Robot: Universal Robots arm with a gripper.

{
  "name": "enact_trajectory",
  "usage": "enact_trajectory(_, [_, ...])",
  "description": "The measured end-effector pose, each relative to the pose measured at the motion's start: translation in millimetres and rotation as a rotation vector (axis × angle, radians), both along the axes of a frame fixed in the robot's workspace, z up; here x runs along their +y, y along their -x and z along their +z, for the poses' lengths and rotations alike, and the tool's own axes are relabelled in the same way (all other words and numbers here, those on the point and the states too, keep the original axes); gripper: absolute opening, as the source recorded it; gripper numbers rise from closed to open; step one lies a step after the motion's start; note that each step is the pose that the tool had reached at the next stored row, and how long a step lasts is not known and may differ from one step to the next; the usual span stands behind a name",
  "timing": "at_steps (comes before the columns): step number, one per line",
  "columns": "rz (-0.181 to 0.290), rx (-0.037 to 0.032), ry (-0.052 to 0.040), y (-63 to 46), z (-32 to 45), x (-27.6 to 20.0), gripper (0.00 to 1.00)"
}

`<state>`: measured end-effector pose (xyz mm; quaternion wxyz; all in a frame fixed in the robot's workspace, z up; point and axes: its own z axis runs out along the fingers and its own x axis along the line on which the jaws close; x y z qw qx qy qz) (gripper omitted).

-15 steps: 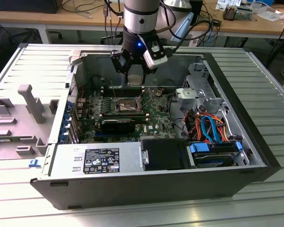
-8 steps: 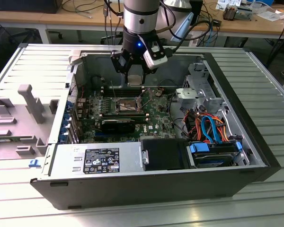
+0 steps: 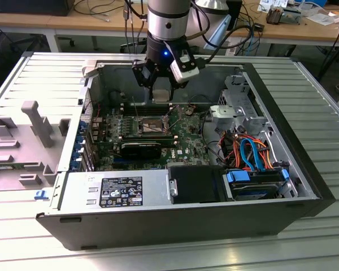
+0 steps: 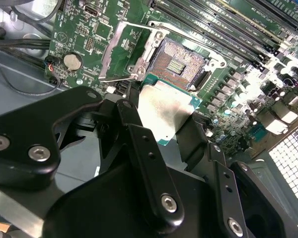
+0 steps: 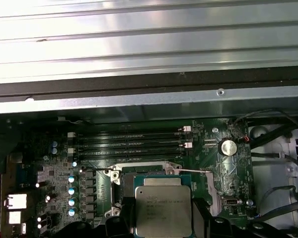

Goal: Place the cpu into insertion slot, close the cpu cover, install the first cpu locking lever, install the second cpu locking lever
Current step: 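Place the cpu into insertion slot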

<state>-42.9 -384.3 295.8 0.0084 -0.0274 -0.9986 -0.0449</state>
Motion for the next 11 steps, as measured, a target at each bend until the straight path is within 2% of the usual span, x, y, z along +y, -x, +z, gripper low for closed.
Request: enact_trajectory(11, [-0.045,0.0000,0.0004,0.0,-0.2,0.0,0.55])
